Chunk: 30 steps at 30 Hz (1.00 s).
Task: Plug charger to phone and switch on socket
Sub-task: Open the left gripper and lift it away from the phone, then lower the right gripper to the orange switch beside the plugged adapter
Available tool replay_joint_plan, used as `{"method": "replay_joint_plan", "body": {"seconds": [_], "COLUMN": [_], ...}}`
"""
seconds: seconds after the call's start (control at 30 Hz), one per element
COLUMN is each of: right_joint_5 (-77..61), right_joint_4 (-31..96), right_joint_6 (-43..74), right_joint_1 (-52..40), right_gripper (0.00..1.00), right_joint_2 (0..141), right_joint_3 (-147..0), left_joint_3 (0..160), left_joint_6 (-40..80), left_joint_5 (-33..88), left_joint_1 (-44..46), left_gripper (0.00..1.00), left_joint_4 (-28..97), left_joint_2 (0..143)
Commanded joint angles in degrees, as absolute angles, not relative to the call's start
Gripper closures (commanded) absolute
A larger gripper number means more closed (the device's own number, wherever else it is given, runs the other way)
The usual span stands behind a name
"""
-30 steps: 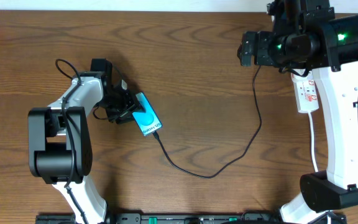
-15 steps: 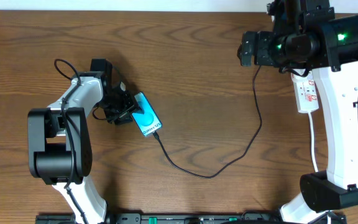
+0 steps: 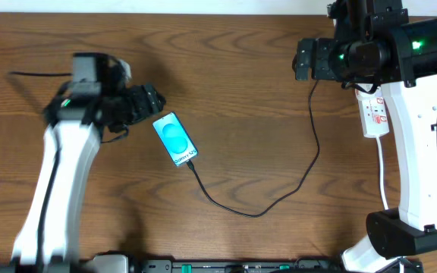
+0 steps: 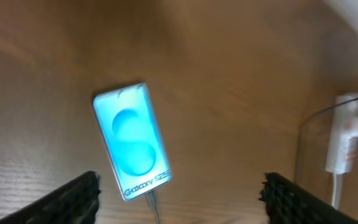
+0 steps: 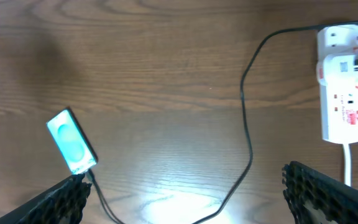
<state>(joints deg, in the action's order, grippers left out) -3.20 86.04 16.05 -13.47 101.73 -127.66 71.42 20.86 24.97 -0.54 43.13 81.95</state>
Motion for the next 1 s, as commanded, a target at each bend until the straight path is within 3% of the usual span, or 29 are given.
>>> {"method": "replay_joint_plan", "body": {"seconds": [0.0,0.23,0.63,0.97], "right_joint_5": [0.2,-1.8,-30.8,-48.6], "right_joint_4": [86.1,85.9,83.8,84.6], "right_joint_6": [15.5,15.0,4.7,-4.1], "right_joint_1": [-12.9,-2.0,28.8,34.1], "right_gripper": [0.01,0.01,0.01,0.01], "right_joint_2": [102.0,102.0,107.1,125.8], "right_joint_3": [-127.6,-127.6,-127.6,-127.6], "left_joint_3": [72.4,72.4,72.4,72.4], "left_joint_6": [20.2,20.3,22.9,23.0], "left_joint_5": [25.0,23.2,23.1,23.1], "left_joint_1": [-0.6,-0.6,-0.6,-0.6], "left_gripper": [0.1,0.08,0.08,0.08], "left_joint_4": [43.6,43.5,43.7,44.0], "left_joint_2": [72.1,58.4,57.1,58.1]}}
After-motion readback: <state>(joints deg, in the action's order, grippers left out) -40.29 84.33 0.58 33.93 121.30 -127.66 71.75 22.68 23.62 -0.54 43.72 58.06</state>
